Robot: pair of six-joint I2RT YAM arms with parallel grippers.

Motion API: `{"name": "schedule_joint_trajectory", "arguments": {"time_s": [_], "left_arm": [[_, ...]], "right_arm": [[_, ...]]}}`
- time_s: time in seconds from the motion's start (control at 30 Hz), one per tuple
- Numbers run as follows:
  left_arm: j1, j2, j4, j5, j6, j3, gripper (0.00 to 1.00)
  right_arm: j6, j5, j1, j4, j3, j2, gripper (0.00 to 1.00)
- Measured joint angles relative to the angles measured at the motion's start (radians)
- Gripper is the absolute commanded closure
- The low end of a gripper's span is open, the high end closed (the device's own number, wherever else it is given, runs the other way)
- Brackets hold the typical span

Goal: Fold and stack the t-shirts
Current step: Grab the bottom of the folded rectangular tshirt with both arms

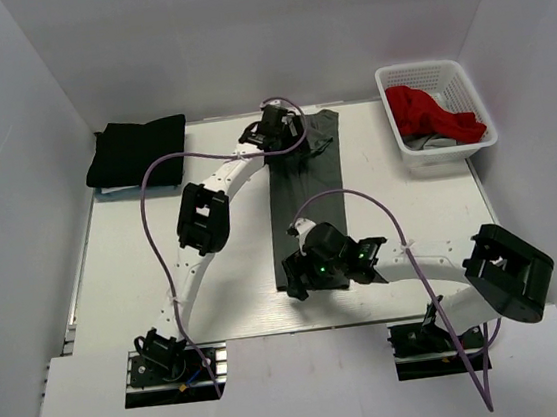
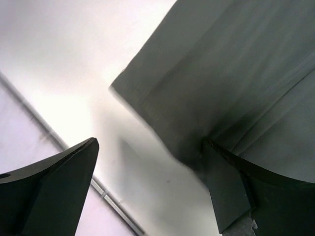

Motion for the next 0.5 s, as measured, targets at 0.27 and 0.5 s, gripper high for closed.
{"name": "schedule_joint_trajectory", "arguments": {"time_s": [0.27,0.5], "left_arm": [[0.063,-0.04,0.057,0.018,-0.003,-0.081,0.0],[0.077,-0.081,0.046,0.071,0.054,-0.127,0.0]], "right_arm": [[-0.016,-0.211,0.0,0.037,-0.048,-0.007,0.1],[-0.02,-0.131,0.001,-0.023,-0.033,-0.134,0.1]]}}
